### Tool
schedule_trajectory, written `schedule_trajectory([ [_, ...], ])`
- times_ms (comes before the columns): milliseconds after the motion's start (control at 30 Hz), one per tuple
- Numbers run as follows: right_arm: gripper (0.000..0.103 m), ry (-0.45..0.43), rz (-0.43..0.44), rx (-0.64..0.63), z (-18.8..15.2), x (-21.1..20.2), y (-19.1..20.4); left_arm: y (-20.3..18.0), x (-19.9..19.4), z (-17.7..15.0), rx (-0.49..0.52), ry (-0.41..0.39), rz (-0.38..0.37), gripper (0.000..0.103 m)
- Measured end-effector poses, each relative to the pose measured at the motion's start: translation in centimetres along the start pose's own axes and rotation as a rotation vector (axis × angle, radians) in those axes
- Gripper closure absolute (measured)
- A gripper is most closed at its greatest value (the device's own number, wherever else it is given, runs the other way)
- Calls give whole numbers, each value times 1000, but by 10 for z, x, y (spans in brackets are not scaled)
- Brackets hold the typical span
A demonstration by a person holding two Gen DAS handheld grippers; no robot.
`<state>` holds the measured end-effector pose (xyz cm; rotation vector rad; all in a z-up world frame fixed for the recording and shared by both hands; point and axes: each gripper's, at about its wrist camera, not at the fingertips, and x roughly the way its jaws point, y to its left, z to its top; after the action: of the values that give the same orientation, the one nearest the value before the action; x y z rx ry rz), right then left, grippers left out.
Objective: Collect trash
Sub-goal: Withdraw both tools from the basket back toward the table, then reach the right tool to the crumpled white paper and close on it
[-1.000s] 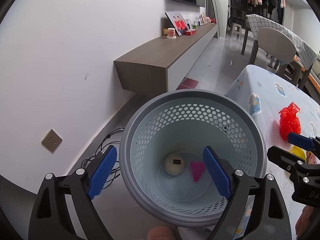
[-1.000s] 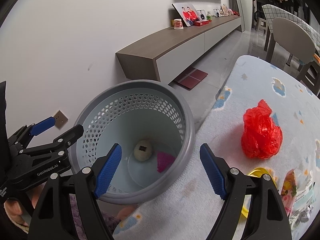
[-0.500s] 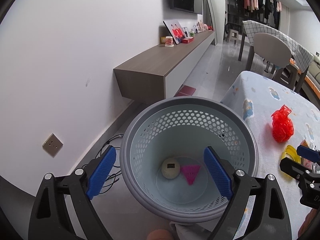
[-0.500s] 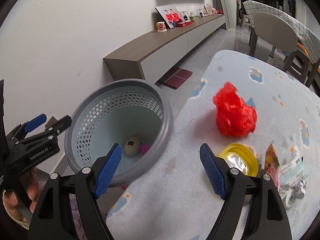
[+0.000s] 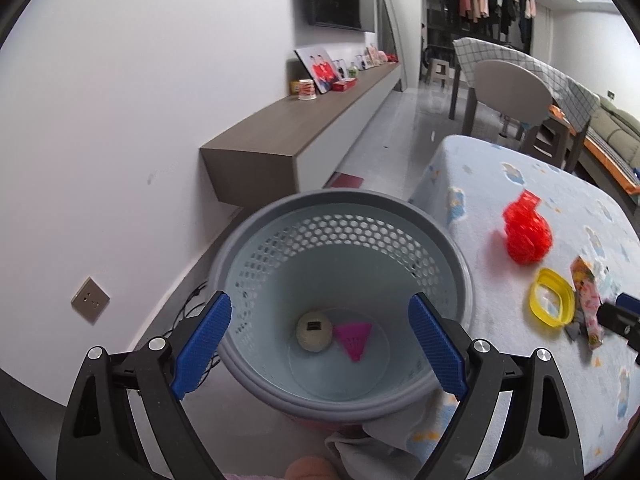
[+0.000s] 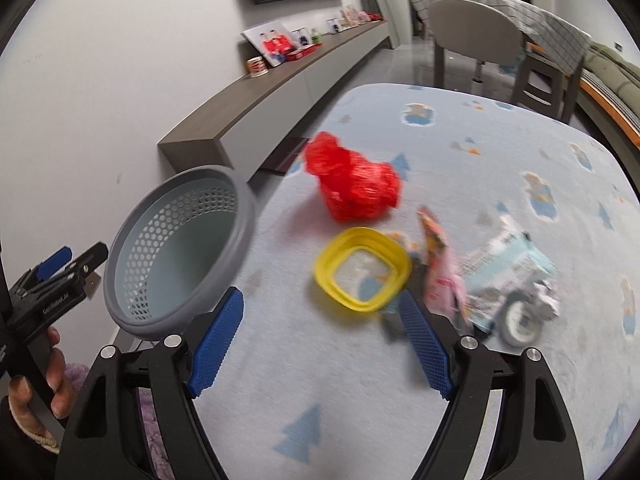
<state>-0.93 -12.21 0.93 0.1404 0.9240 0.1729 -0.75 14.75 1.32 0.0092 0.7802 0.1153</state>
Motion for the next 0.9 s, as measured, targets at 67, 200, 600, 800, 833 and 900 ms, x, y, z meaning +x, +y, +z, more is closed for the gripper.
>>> schedule_trajectory([
  [67,26,-12,-25,29,-6,-11,-16,-11,-2,-6,16,13,-29,14],
  [200,26,-26,-84,81,-18,-29,-46,-36,-7,-17,56,26,-86,14],
  [600,26,-21,-188,205,-53,-59,-128,-115,-18,-31,167,47,-209,14],
  [800,26,5,-193,208,-56,-51,-143,-146,-18,-28,204,54,-239,14],
  [833,26,12,-193,205,-55,-49,-145,-149,-18,-27,208,54,-242,14],
  [900,26,21,-194,198,-51,-45,-148,-157,-17,-23,214,53,-243,14],
])
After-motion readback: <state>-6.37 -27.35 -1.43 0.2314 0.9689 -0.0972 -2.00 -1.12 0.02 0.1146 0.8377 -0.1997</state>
